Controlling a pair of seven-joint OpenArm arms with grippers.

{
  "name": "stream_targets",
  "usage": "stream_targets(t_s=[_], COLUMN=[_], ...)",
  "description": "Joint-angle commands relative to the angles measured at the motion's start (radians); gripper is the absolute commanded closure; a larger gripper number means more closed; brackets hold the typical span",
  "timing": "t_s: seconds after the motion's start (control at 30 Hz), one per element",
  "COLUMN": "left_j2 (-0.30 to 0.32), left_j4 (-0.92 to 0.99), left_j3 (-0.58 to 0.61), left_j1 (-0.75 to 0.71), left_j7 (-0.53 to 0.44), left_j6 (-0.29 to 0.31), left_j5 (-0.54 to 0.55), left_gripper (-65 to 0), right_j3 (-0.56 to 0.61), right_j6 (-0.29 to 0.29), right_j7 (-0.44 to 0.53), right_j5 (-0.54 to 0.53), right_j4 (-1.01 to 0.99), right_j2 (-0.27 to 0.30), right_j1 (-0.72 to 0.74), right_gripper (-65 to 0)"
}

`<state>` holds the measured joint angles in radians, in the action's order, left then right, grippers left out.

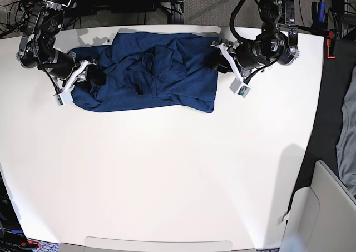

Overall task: Fold the T-shirt properly
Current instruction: 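Fold the collar end over onto the shirt with the right gripper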

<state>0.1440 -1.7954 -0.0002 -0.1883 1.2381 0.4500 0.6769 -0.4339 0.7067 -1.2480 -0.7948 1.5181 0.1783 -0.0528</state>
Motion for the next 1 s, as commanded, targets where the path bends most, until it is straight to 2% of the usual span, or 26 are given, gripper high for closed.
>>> stream_targets(t_s=[0.0,0.13,0.2,0.47,0.6,0.7,0.97], left_j2=[0.004,0.004,0.004,0.003,0.001,0.001,0.001], left_j4=[-0.013,-0.013,-0.013,-0.013,-0.013,-0.013,-0.007], left_j3=[-0.002,-0.004,-0.004,-0.004,-0.004,-0.004,-0.004], left_j1=[0.01,0.008,0.008,0.006,0.006,0.006,0.005], left_j7=[0.007,0.007,0.007,0.007,0.007,0.007,0.002], left_j6=[0.007,0.007,0.007,0.007,0.007,0.007,0.007], left_j5=[0.008,0.008,0.008,0.008,0.008,0.008,0.008], left_gripper=[-19.9,-19.9,-19.9,-19.9,-19.9,-19.9,-19.9], right_j3=[0.007,0.007,0.007,0.002,0.005,0.042,0.248], right_j6=[-0.009,-0.009,-0.009,-0.009,-0.009,-0.009,-0.009], right_j7=[-0.095,-0.148,-0.148,-0.148,-0.148,-0.148,-0.148], right_j5=[0.079,0.079,0.068,-0.183,-0.282,-0.298,-0.286], right_j4=[0.016,0.097,0.134,0.152,0.2,0.23,0.221], right_j2=[-0.007,-0.039,-0.043,-0.059,-0.128,-0.19,-0.335], right_j1=[-0.012,0.0,0.005,0.02,0.035,0.037,0.07], right_gripper=[-17.3,-3.8,-1.0,-0.8,-0.8,-0.8,-0.8])
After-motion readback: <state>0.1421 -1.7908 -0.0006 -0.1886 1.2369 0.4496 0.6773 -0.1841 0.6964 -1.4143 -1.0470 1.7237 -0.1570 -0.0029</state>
